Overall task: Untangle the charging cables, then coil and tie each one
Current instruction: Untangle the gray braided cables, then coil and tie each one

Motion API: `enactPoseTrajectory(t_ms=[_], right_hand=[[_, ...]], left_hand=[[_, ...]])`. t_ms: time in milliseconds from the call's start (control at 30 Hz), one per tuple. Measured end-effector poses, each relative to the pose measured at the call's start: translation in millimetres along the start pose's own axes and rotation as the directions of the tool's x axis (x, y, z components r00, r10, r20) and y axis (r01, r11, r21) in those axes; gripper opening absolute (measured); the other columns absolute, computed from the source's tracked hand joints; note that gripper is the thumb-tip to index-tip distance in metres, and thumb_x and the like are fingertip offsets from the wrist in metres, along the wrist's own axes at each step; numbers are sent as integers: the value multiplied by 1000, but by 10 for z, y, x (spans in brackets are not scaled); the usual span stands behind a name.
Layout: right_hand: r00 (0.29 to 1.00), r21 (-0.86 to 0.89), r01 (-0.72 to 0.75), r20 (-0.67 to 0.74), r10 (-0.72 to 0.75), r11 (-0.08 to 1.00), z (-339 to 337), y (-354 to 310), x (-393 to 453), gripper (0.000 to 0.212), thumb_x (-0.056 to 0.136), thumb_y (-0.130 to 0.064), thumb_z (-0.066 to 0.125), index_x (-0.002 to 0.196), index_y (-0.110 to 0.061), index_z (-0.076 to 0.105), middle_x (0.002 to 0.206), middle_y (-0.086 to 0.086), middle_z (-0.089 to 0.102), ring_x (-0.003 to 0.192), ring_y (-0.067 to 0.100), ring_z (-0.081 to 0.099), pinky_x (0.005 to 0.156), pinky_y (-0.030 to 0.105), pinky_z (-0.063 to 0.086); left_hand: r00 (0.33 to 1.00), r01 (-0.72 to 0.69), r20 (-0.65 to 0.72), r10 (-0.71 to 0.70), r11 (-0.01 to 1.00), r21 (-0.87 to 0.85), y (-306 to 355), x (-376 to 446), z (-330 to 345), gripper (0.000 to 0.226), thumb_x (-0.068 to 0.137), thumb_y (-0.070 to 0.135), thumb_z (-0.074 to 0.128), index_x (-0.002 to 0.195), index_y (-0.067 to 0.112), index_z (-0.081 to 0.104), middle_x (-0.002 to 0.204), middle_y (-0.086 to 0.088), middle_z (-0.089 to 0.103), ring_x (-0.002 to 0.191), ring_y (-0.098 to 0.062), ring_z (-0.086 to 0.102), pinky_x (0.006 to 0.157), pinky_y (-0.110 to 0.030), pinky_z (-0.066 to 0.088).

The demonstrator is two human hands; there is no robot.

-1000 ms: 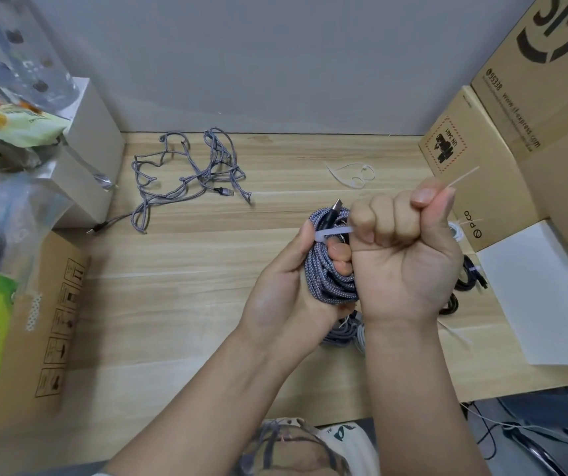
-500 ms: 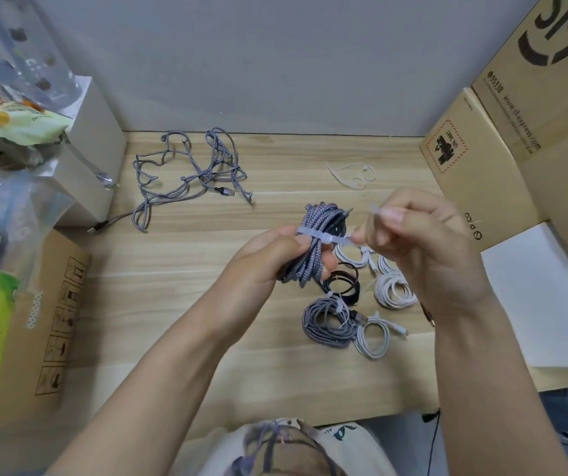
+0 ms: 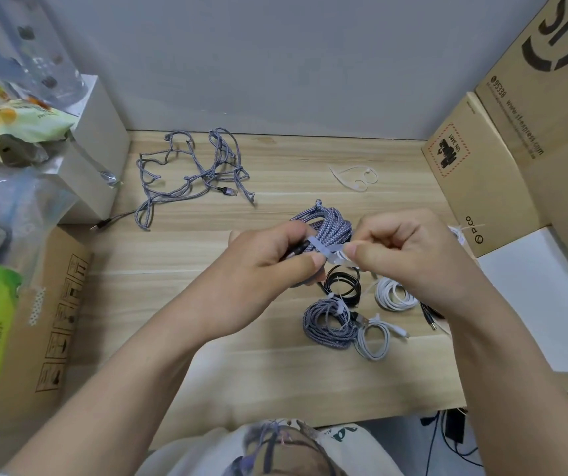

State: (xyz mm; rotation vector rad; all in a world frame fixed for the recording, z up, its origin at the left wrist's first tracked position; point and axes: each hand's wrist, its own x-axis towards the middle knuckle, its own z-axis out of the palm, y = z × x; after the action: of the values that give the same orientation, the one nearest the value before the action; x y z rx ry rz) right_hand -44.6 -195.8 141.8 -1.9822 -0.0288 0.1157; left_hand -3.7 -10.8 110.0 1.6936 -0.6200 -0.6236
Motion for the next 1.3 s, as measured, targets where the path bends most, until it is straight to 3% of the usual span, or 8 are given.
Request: enactPoseTrajectory(t_ms=[167, 267, 433, 667, 800, 967, 1167, 1300], right_hand=[[998, -80, 5, 67, 0, 997, 2, 6, -26, 23, 76, -23, 59, 53, -22, 56, 49, -7, 32, 51, 7, 30, 49, 20, 24], [995, -165, 76, 77, -64, 983, 32, 21, -62, 26, 81, -25, 59, 55, -24, 57, 50, 0, 37, 51, 7, 32, 49, 21, 25], [993, -321, 119, 24, -117, 940, 160, 131, -80, 26, 82, -31, 58, 68, -11, 67, 53, 11, 51, 54, 22, 43, 51, 28, 31], [950, -335, 25, -286, -127, 942, 283, 240, -58, 21, 63, -32, 81, 70, -20, 65, 63, -10, 53, 62, 7, 48, 54, 12, 34], [934, -492, 220, -143, -328, 842, 320, 287, -15, 16, 66, -20, 73, 82, -16, 72, 80, -6, 48, 73, 6, 43, 64, 12, 33], [825, -651, 443, 29, -564, 616, 319, 394, 8, 13, 80, -14, 63, 73, -18, 73, 79, 1, 59, 73, 18, 47, 62, 31, 36], [746, -698, 492, 30, -665, 520, 369, 428, -4, 19, 81, -4, 57, 71, -12, 70, 75, -1, 62, 71, 21, 48, 66, 28, 29], [752, -744, 461, 38, -658, 484, 396, 457, 17, 14, 76, 2, 59, 74, -9, 67, 75, 1, 63, 68, 25, 52, 67, 29, 29]], left_hand=[[998, 5, 59, -14, 987, 158, 13, -24, -3, 44, 78, 55, 43, 93, 17, 59, 82, -4, 65, 76, -19, 55, 90, -45, 35], [996, 15, 84, -31, 982, 191, 7, -31, -15, 47, 78, 57, 47, 96, 15, 58, 87, -15, 63, 83, -31, 55, 91, -46, 38], [1000, 20, 9, -25, 926, 378, -6, -13, -13, 33, 86, 44, 57, 88, 11, 57, 75, -12, 59, 65, -13, 44, 69, -27, 30], [988, 119, 32, -150, 881, 459, -13, 30, 24, 22, 88, 37, 60, 84, 16, 53, 61, 7, 37, 60, -2, 38, 62, -18, 24], [971, 153, 93, -220, 871, 467, -32, 59, 36, 18, 89, 36, 60, 81, 23, 51, 63, 8, 38, 60, -1, 39, 61, -19, 24], [954, 179, 135, -269, 869, 462, -84, 98, 17, 23, 88, 34, 62, 84, 14, 53, 70, 3, 43, 65, -11, 37, 62, -21, 26], [947, 193, 173, -271, 910, 366, -171, 138, -6, 25, 83, 36, 68, 75, 19, 51, 66, 5, 48, 67, -16, 42, 72, -32, 30], [949, 189, 178, -262, 919, 346, -174, 160, -34, 24, 76, 40, 66, 74, 22, 51, 67, 7, 52, 68, -15, 44, 73, -33, 32]])
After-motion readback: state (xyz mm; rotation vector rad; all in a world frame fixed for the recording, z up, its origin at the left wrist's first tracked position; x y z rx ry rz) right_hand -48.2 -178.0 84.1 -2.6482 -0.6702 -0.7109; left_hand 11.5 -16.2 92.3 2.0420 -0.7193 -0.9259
